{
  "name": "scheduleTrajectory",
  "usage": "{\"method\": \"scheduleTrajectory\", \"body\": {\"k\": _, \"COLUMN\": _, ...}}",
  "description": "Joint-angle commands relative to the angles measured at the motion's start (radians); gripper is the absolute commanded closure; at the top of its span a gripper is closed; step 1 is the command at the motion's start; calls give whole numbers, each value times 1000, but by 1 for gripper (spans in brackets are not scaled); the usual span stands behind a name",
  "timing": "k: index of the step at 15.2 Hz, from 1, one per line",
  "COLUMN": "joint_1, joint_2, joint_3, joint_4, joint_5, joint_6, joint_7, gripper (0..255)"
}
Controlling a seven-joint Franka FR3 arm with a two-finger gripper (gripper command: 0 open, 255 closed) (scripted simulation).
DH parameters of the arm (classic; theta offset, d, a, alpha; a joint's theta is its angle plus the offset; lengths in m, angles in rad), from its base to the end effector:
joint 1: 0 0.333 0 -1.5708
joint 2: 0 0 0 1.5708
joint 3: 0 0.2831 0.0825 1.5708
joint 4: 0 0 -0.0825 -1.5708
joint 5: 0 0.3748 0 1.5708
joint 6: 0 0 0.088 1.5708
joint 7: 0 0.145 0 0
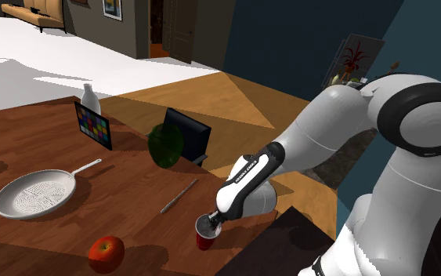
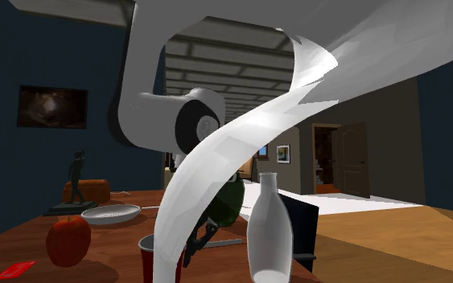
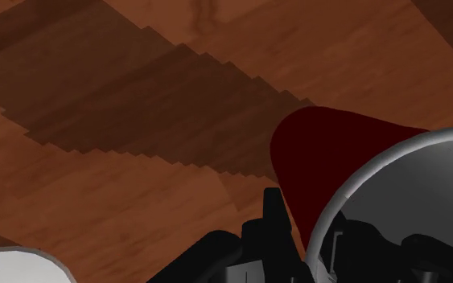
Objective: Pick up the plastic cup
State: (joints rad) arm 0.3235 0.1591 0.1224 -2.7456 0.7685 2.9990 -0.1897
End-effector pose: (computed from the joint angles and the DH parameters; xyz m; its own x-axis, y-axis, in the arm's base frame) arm 0.3592 0.1245 0.1136 0.9906 -0.1277 0.0496 -0.1175 -0.9781 -0.1715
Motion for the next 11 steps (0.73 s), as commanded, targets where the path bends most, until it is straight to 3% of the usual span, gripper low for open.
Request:
{"method": "scheduleTrajectory", "body": {"k": 1, "joint_1": -1, "joint_2": 1, "joint_3": 1, "joint_4": 0, "joint_5": 2, "joint_6": 1, "joint_7": -2, "gripper": 255}}
{"method": "scheduleTrajectory", "body": {"k": 7, "joint_1": 1, "joint_2": 1, "joint_3": 0, "joint_4": 1, "joint_5": 0, "joint_6": 1, "joint_7": 1, "gripper": 255}}
{"method": "scheduleTrajectory", "body": {"k": 11, "joint_1": 35, "joint_2": -82, "joint_3": -58, "joint_4": -28, "joint_5": -131, "joint_6": -53, "joint_7": 116, "gripper": 255}}
